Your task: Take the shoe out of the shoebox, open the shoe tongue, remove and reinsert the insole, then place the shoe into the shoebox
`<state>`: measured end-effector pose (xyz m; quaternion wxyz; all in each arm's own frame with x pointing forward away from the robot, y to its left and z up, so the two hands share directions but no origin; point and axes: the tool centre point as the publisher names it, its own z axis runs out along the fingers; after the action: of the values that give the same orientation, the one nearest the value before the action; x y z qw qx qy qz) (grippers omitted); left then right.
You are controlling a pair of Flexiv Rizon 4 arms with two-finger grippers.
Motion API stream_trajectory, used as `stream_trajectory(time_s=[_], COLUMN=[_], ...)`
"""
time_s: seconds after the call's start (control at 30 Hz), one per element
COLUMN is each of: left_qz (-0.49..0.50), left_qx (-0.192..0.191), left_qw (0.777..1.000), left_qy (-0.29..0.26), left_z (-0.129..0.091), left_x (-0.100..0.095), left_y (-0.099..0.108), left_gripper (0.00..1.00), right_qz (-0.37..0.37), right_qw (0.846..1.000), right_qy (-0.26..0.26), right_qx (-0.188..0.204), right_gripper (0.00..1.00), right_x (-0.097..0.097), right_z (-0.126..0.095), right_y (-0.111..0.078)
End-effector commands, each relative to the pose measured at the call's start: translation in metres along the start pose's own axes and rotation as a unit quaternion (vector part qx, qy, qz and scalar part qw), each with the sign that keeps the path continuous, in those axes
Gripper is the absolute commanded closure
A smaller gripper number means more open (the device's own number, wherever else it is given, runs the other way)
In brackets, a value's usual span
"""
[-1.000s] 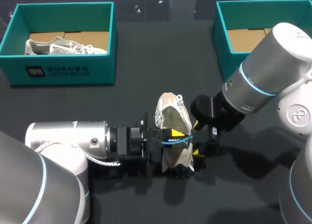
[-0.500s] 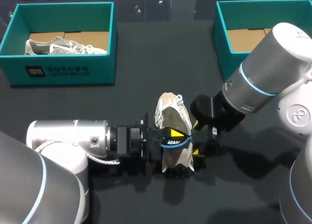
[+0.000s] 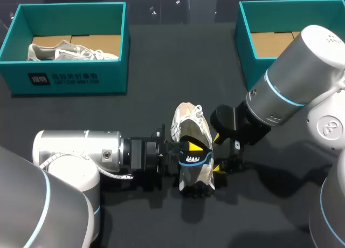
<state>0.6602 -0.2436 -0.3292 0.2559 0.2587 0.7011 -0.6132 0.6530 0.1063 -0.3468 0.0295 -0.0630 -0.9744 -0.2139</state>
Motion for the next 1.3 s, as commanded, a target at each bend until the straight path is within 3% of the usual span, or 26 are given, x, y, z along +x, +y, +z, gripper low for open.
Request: stream_trajectory(time_s=[0.03, 1.0, 1.3], left_qz=[0.005, 0.020, 0.018], left_qx=[-0.004, -0.046, -0.035], left_qw=[1.000, 0.999, 0.999], left_qy=[0.004, 0.018, 0.016], left_z=[0.004, -0.001, -0.003], left_x=[-0.001, 0.000, -0.002], left_y=[0.006, 0.046, 0.036], left_gripper=[1.00, 1.00, 1.00], right_qz=[0.000, 0.000, 0.000], right_qw=[1.000, 1.000, 1.000], right_qy=[-0.002, -0.002, -0.002], right_qx=[0.000, 0.000, 0.000], right_gripper=[0.00, 0.00, 0.00], right_x=[0.001, 0.001, 0.001], right_z=[0.000, 0.000, 0.000], right_y=[0.000, 0.000, 0.000])
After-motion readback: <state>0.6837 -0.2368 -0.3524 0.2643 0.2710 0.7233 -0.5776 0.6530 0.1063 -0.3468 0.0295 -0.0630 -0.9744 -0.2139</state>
